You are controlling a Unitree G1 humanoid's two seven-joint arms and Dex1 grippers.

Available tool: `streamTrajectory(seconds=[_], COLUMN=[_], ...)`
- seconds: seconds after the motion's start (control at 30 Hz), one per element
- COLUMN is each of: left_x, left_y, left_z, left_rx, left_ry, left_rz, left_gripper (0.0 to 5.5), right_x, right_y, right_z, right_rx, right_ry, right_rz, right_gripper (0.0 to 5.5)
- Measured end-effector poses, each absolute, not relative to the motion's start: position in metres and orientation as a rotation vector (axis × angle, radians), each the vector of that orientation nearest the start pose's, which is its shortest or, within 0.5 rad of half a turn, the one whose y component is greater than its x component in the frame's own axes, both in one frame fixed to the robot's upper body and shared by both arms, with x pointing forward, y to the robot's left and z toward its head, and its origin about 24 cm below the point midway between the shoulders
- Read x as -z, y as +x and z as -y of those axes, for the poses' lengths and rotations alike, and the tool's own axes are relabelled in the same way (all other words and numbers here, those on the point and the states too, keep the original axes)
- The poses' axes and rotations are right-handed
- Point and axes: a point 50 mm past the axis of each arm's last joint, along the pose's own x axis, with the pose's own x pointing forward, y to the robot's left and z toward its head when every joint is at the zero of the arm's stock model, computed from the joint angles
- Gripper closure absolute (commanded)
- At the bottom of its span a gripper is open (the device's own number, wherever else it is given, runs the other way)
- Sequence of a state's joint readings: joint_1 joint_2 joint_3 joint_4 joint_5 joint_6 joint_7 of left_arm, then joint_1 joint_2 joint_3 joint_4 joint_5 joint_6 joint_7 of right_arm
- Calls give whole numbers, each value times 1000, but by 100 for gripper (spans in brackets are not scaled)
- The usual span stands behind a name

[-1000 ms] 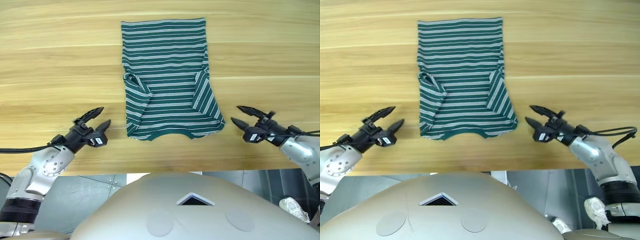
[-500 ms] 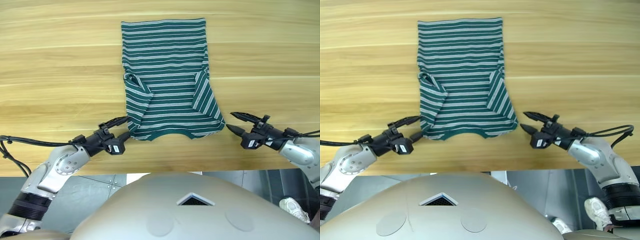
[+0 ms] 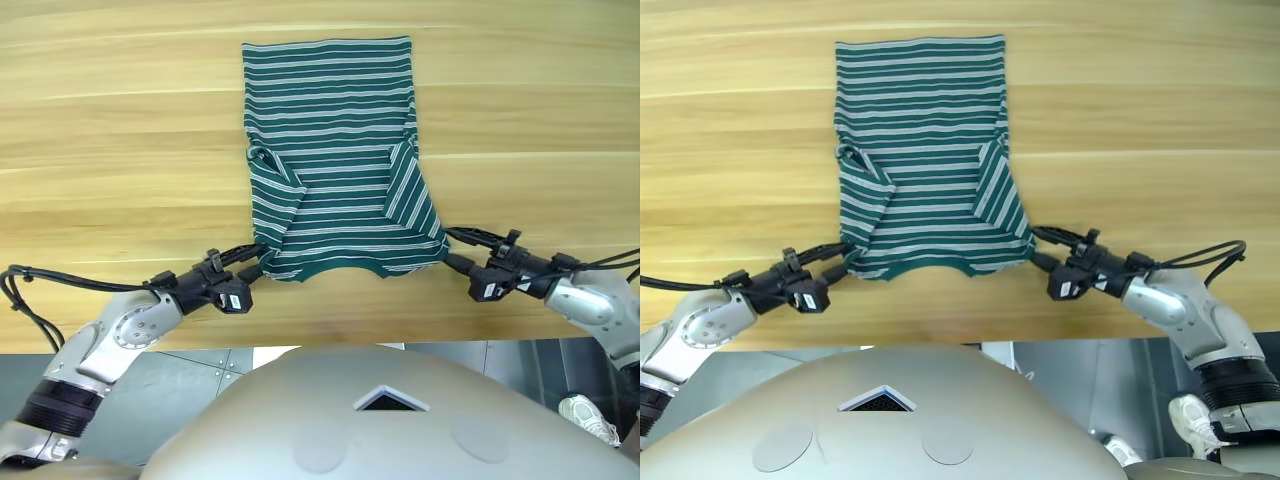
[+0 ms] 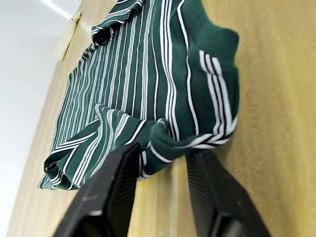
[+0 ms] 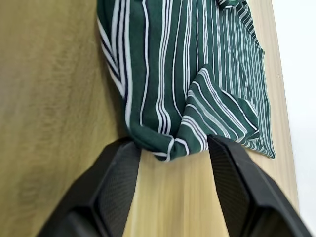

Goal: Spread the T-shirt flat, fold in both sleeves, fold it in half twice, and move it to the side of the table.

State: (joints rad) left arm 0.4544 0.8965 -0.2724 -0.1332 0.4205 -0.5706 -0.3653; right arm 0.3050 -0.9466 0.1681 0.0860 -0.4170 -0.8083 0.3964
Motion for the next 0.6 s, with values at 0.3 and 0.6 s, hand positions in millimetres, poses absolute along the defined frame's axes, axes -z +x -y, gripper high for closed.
streamTrajectory(seconds=[0.3, 0.6], left_x=[-17, -18], left_y=[124, 126], left_z=[-203, -203], left_rx=[1171, 1169], left_ry=[1044, 1041], left_rz=[-60, -49], left_gripper=[527, 550], right_x=[-27, -21], right_y=[159, 160], right_z=[236, 237], right_rx=[-1113, -1104], right_ry=[-1158, -1146], right_rz=[42, 18], right_gripper=[339, 508])
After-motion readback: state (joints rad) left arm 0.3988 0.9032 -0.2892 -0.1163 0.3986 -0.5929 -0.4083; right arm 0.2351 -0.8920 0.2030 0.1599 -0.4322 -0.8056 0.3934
